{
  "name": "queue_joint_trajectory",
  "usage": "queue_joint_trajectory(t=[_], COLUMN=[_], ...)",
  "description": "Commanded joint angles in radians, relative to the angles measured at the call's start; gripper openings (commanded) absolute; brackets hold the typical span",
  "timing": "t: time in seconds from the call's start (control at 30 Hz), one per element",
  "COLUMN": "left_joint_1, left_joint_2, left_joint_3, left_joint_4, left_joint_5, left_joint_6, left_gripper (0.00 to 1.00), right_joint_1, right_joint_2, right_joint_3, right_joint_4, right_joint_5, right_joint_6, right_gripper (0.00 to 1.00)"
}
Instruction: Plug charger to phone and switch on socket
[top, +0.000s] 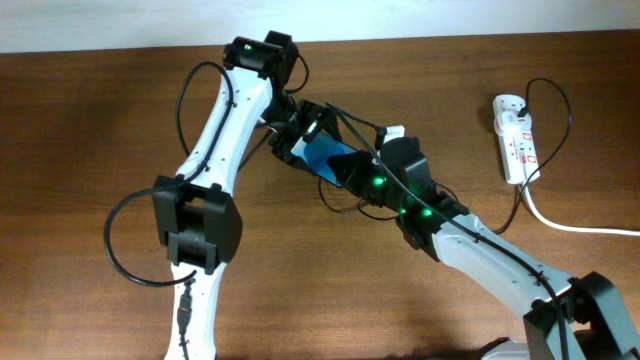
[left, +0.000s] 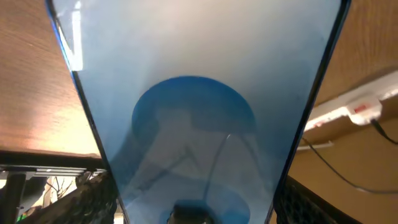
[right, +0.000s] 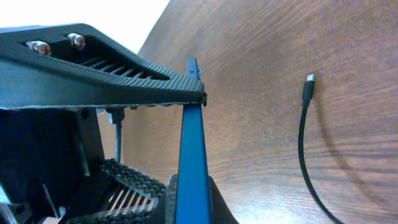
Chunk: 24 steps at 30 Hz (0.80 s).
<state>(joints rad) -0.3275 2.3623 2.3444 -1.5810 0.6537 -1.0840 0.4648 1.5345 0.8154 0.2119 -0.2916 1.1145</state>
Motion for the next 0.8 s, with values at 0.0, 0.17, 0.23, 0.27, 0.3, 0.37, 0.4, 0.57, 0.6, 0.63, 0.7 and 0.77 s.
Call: queue_joint_trajectory(t=[0.0, 0.17, 0.23, 0.27, 0.3, 0.37, 0.4, 0.57, 0.6, 0.63, 0.7, 0.77], left_joint_1=[0.021, 0.025, 0.025, 0.025, 0.025, 0.025, 0.025, 0.025, 0.025, 0.026, 0.028, 0.030], left_joint_2=[-0.021, -0.021, -0.021, -0.021, -0.021, -0.021, -0.021, -0.021, -0.021, -0.021, -0.021, -0.021], left_joint_3=[0.005, 0.005, 0.005, 0.005, 0.005, 0.005, 0.005, 0.005, 0.005, 0.005, 0.005, 0.005], left_joint_4=[0.033, 0.064, 0.065, 0.070, 0.070, 0.070, 0.070, 0.127, 0.163, 0.200, 0.251, 0.314], left_joint_5=[0.106, 0.171, 0.170, 0.168, 0.152, 0.099, 0.083, 0.088, 0.113, 0.147, 0.154, 0.155], left_joint_6=[0.164, 0.333, 0.366, 0.383, 0.382, 0.382, 0.382, 0.425, 0.488, 0.548, 0.613, 0.652], left_gripper=[0.76, 0.78, 0.79, 0.82, 0.82, 0.82, 0.82, 0.92, 0.92, 0.93, 0.92, 0.85], right_joint_1=[-0.021, -0.023, -0.022, -0.022, -0.022, -0.022, -0.022, -0.105, -0.160, -0.203, -0.273, -0.349], right_joint_2=[0.007, 0.007, 0.007, 0.007, 0.007, 0.007, 0.007, 0.001, -0.014, -0.030, -0.071, -0.152], right_joint_3=[0.008, 0.008, 0.008, 0.008, 0.008, 0.008, 0.008, 0.008, 0.008, 0.008, 0.008, 0.008], right_joint_4=[-0.014, -0.014, -0.014, -0.014, -0.014, -0.014, -0.013, -0.014, -0.014, -0.016, -0.018, -0.043], right_joint_5=[-0.035, -0.037, -0.037, -0.037, -0.037, -0.037, -0.037, -0.055, -0.087, -0.108, -0.129, -0.132], right_joint_6=[0.020, 0.020, 0.020, 0.020, 0.020, 0.019, 0.020, -0.014, -0.035, -0.042, -0.061, -0.063], right_gripper=[0.04, 0.04, 0.04, 0.04, 0.04, 0.04, 0.04, 0.04, 0.04, 0.04, 0.04, 0.04])
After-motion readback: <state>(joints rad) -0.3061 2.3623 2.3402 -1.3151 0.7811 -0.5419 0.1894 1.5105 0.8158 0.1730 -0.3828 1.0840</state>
